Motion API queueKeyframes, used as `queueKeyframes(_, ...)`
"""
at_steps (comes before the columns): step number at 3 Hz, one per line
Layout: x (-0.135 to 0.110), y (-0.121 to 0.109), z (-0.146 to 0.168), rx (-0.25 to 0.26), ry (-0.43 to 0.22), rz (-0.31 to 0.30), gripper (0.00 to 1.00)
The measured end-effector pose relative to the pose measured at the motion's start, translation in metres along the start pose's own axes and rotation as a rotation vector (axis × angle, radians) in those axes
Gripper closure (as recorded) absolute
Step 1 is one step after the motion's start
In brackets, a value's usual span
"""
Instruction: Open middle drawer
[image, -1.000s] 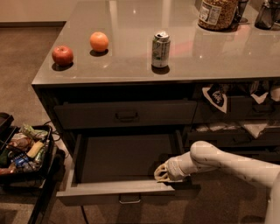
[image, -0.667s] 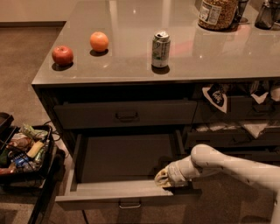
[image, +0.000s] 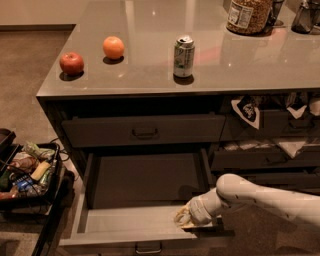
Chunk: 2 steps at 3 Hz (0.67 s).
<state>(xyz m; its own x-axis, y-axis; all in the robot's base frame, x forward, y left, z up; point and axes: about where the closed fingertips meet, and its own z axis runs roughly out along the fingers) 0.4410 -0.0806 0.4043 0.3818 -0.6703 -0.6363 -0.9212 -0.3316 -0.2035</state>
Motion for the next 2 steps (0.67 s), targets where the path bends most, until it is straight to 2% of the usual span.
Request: queueKeyframes(2, -0.023, 0.03, 0.006, -0.009, -0.027, -0.008, 1.0)
